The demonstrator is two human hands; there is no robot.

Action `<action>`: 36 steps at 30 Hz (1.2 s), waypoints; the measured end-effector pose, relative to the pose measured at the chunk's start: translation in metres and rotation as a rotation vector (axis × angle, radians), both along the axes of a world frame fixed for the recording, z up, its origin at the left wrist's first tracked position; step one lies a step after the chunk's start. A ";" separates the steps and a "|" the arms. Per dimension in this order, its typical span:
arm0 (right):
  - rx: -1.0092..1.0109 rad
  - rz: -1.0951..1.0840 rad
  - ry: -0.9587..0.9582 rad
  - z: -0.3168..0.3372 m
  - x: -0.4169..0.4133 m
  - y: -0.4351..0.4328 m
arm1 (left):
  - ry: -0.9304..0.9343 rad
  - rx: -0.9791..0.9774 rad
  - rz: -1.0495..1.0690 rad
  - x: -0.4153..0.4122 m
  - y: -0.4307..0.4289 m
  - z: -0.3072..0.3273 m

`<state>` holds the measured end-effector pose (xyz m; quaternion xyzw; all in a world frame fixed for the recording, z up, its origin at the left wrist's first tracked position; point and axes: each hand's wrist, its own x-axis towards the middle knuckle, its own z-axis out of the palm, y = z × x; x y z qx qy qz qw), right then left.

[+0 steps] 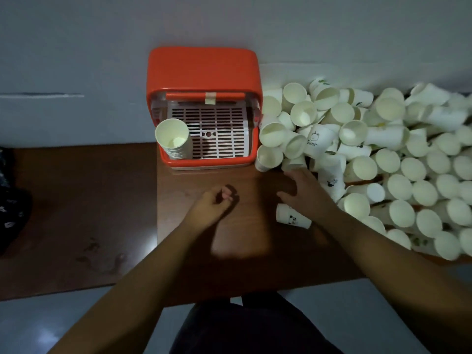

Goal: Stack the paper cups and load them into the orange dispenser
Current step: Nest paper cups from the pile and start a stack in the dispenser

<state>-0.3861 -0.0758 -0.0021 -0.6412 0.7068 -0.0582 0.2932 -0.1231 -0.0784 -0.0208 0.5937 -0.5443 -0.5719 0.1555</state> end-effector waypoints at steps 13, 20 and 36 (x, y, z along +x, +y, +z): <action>0.242 -0.333 -0.215 -0.037 -0.014 0.039 | 0.054 0.183 -0.093 -0.085 -0.001 -0.021; 0.509 -1.058 -1.378 -0.006 0.000 0.001 | 0.343 0.047 -0.232 -0.072 -0.013 -0.005; 0.766 -0.831 -0.994 0.004 0.021 -0.037 | 0.017 -0.416 0.000 -0.038 -0.028 -0.012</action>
